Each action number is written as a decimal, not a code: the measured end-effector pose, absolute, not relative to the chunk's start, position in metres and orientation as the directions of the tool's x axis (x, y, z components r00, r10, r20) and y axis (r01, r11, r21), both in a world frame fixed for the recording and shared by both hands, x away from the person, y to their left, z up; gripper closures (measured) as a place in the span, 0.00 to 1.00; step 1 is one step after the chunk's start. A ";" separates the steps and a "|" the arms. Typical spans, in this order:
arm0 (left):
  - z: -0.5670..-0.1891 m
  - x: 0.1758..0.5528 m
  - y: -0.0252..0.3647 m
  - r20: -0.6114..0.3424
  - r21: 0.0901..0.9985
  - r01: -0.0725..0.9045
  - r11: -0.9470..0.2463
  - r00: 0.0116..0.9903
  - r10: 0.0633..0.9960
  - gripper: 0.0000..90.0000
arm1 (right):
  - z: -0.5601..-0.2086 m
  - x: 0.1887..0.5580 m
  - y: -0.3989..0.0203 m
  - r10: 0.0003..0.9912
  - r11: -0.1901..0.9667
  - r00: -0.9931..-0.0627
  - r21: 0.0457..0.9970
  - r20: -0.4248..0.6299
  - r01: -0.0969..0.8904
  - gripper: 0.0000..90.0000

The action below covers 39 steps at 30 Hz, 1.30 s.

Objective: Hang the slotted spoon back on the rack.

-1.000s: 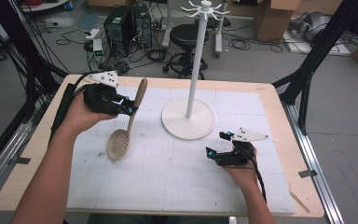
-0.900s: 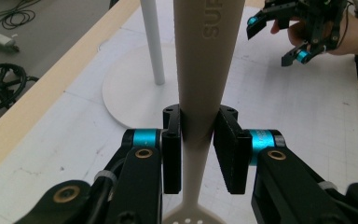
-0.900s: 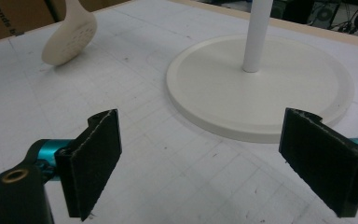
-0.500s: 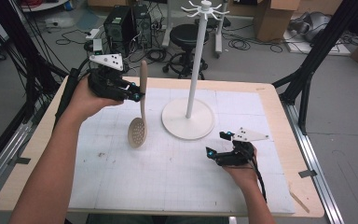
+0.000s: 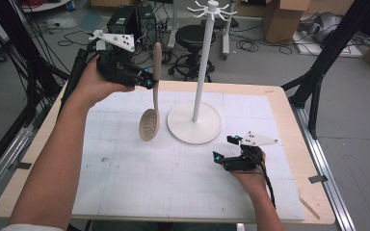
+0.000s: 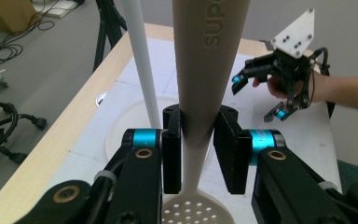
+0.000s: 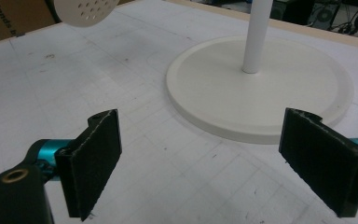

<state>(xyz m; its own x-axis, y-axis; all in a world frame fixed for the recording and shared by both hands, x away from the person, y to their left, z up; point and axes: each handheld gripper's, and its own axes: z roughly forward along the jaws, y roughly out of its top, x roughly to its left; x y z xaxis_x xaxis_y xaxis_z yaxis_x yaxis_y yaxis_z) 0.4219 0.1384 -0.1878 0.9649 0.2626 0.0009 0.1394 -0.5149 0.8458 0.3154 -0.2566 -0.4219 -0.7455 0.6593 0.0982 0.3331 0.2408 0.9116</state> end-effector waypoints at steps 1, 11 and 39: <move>-0.185 0.423 0.137 -0.001 0.846 0.139 -0.515 0.966 0.259 0.81 | -0.422 0.315 -0.257 0.659 0.239 -0.745 0.911 0.100 0.335 0.13; -0.156 0.435 0.122 0.032 0.834 0.132 -0.536 0.958 0.285 0.81 | -0.422 0.315 -0.256 0.658 0.243 -0.747 0.910 0.099 0.335 0.13; -0.138 0.463 0.072 0.047 0.803 0.162 -0.573 0.942 0.333 0.81 | -0.422 0.316 -0.257 0.656 0.232 -0.747 0.913 0.108 0.335 0.13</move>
<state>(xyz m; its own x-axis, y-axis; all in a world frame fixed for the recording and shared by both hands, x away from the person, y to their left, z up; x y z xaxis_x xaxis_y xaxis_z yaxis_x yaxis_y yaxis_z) 0.4625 0.0724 -0.1376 0.9419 0.3326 0.0470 0.1622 -0.5729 0.8034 0.3163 -0.2572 -0.4223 -0.7474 0.6556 0.1078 0.3348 0.2316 0.9134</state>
